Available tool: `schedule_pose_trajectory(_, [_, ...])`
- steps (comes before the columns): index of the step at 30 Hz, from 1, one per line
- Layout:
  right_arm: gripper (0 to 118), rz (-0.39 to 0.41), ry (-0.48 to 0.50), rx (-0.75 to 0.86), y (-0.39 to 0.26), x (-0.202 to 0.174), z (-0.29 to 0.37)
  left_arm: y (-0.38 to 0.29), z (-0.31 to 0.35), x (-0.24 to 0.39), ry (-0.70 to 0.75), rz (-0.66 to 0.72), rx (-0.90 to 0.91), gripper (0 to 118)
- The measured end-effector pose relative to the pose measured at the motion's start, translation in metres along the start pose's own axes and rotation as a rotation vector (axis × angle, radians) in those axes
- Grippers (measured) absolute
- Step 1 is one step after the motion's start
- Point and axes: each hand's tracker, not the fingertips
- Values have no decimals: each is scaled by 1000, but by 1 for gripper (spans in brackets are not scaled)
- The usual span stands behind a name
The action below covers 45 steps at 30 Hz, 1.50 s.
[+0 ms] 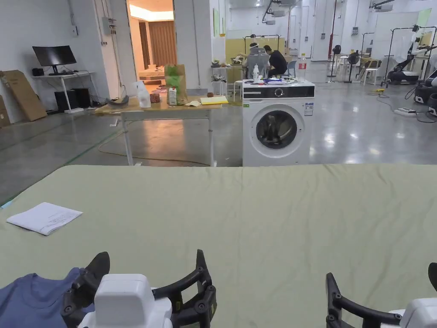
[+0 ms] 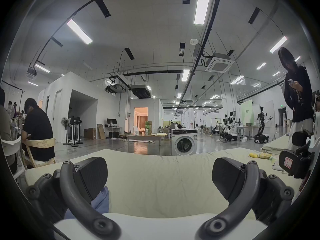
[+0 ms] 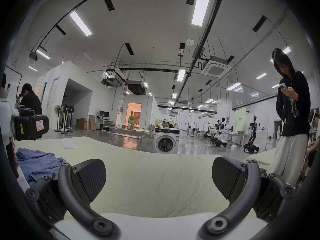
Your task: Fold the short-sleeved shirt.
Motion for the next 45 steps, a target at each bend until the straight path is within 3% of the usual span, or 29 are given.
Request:
schedule_pose_trajectory(9, [118, -67, -40, -34, -2, 9, -1, -3, 4, 3, -50, 13, -44, 112])
schedule_pose_trajectory(26, [118, -58, -50, -55, -2, 15, -1, -4, 2, -3, -39, 18, -56, 112])
schedule_pose_trajectory(35, [118, -59, -51, -63, 1, 14, -2, -3, 4, 1, -53, -50, -15, 112])
schedule_pose_trajectory(43, [115, -71, -45, -66, 0, 13, -1, -2, 3, -1, -66, 12, -39, 112])
schedule_pose_trajectory(44, [112, -69, -44, -67, 0, 13, -1, -2, 3, -1, -73, 13, -48, 109])
schedule_pose_trajectory(45, [99, -67, -39, -69, 0, 13, -1, -1, 2, 0, -72, 7, -61, 91])
